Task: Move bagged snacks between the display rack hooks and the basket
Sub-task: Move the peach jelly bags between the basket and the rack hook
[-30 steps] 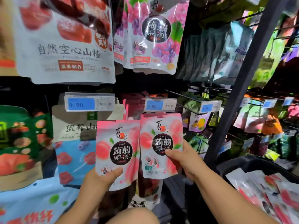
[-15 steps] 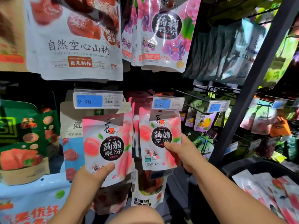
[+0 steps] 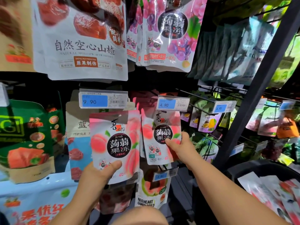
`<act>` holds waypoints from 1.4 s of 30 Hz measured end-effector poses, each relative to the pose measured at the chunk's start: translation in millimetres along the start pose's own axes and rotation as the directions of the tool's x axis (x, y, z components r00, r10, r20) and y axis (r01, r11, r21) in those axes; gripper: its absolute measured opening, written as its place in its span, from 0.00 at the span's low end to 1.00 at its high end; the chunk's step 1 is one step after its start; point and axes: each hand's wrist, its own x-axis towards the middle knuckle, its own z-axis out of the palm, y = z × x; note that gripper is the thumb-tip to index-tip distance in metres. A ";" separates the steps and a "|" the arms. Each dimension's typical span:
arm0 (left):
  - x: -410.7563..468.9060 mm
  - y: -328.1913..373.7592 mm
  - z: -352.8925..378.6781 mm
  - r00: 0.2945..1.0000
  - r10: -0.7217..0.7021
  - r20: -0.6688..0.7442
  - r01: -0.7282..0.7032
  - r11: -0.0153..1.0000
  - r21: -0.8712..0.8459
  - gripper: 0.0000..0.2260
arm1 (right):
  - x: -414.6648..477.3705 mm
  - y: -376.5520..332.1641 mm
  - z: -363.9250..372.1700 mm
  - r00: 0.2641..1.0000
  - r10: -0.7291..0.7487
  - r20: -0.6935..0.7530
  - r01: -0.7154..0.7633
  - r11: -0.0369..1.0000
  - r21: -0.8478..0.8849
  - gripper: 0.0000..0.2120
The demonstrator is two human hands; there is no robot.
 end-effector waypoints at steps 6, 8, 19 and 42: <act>-2.6 3.7 14.1 0.997 -0.009 0.075 0.013 0.999 -0.048 0.20 | -35.8 -13.0 2.9 0.888 -0.352 -0.296 0.265 0.917 -0.297 0.19; -3.8 2.8 18.7 0.994 -0.010 0.110 0.018 0.997 -0.070 0.25 | -45.0 -21.9 5.9 0.916 -0.374 -0.142 0.339 0.915 -0.220 0.06; -11.3 12.7 41.0 0.928 -0.024 0.371 0.067 0.993 -0.102 0.21 | -57.0 -27.2 20.6 0.927 -0.217 0.306 0.140 0.957 0.256 0.16; 20.1 42.2 99.9 0.953 0.039 0.302 -0.146 0.929 0.341 0.09 | -24.9 -5.4 -14.3 0.990 -0.104 0.092 0.038 0.840 0.541 0.16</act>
